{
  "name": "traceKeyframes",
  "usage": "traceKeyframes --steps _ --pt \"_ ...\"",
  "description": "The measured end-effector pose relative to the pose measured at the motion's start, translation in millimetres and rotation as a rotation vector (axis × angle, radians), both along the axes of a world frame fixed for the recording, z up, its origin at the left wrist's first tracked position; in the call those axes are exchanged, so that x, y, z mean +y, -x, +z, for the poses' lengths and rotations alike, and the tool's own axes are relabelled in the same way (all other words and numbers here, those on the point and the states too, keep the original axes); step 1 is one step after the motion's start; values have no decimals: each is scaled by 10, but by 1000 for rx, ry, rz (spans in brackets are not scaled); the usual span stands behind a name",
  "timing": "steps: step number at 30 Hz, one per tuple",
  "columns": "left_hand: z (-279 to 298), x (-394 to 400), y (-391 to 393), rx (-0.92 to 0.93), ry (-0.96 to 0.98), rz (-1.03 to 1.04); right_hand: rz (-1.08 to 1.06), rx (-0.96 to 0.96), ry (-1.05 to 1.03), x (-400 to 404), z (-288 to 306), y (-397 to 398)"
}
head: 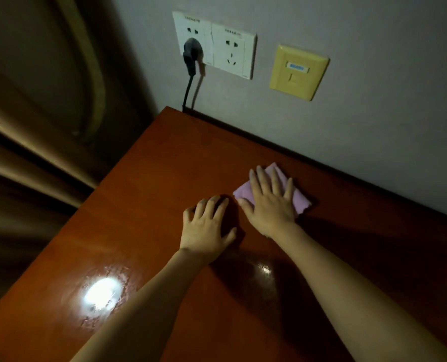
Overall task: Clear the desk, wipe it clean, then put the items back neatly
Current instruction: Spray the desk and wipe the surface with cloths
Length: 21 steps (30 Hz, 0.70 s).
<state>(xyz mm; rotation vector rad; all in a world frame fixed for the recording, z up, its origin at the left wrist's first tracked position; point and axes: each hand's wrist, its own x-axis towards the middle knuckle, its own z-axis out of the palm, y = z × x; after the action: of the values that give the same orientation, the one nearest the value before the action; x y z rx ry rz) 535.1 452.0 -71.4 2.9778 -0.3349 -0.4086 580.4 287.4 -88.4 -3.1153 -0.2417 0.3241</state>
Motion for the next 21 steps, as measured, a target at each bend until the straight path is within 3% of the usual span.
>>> traceKeyframes --steps 6,11,16,21 --pt "11 -32 -81 10 -16 -7 220 36 44 -556 -77 426" --pt "-18 -89 -167 14 12 2 -23 -15 51 -1018 -33 165" --pt "-32 -290 -228 5 57 50 -281 -37 3 -585 -44 -416" --pt "-21 -332 -248 3 42 35 -48 -42 5 -288 -68 -338"
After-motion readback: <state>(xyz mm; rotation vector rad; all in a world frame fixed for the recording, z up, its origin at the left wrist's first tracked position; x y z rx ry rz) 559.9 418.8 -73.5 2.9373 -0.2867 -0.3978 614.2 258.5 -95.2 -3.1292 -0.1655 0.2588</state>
